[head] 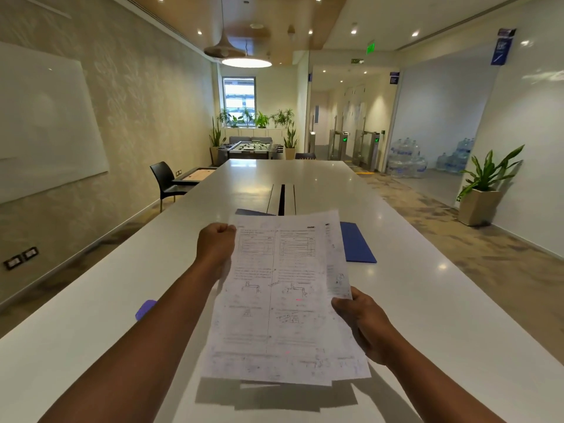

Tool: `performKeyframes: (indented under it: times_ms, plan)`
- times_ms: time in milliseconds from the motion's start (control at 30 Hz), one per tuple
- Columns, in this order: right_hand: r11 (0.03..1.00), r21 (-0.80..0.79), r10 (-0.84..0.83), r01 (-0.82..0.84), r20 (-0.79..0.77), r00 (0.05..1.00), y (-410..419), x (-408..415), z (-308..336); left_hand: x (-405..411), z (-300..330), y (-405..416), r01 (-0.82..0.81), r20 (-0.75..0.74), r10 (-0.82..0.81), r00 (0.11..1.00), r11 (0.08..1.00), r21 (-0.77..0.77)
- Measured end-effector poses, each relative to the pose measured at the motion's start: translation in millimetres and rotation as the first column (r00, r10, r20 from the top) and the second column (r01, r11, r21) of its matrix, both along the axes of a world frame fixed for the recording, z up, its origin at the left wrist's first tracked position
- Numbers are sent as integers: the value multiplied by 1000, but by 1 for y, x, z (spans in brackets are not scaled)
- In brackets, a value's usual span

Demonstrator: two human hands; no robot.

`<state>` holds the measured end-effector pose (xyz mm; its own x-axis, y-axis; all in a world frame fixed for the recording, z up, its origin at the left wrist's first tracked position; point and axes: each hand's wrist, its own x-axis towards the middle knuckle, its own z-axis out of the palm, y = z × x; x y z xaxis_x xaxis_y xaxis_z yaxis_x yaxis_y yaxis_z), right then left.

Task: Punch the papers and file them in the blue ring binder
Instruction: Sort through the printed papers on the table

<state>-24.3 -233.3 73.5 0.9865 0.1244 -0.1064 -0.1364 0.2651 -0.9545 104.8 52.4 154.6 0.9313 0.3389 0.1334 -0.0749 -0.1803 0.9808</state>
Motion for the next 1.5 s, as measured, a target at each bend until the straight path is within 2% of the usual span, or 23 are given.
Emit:
performKeyframes:
  times_ms: [100, 133, 300, 600, 733, 800, 933, 1033, 1100, 1233, 1333, 1500]
  plan:
    - [1000, -28, 4, -4, 9, 1000, 4, -6, 6, 3, -17, 0, 27, -83, -49, 995, 969, -244]
    - [999, -43, 6, -5, 12, 1000, 6, -7, 8, 4, -21, 0, 42, -104, -74, 992, 958, -283]
    - [999, -41, -35, 35, 8, 999, 13, -11, 5, 4, -38, -4, 70, -124, -117, 985, 941, -331]
    - [985, 159, 66, -62, -22, 998, 6, -2, -3, -1, -49, -15, 64, -124, -108, 986, 947, -316]
    - [997, -68, -13, 19, 90, 996, -1, 9, -7, -13, -39, -26, 93, -38, -108, 993, 954, -286]
    - [989, -128, -53, 67, 114, 992, -3, 13, -6, -24, -27, -33, 171, 61, -160, 985, 945, -279]
    - [984, -59, -156, 171, 199, 968, -11, 14, 8, -41, -5, -37, 391, 204, -344, 916, 879, -272]
    - [980, -2, -191, 200, 274, 943, -20, 12, 17, -49, -9, -37, 565, 227, -521, 823, 790, -238]
    - [982, -33, -170, 188, 298, 939, -24, 11, 17, -54, -23, -42, 631, 198, -599, 776, 750, -200]
    - [966, -140, -174, 215, 258, 950, -26, 9, 0, -64, -52, -56, 562, 88, -556, 827, 814, -146]
    - [957, -175, -180, 229, 258, 949, -23, 10, -5, -65, -60, -61, 510, 119, -498, 859, 854, -106]
    - [948, -192, -199, 255, 270, 942, -24, 12, -8, -67, -61, -66, 508, 145, -495, 857, 858, -77]
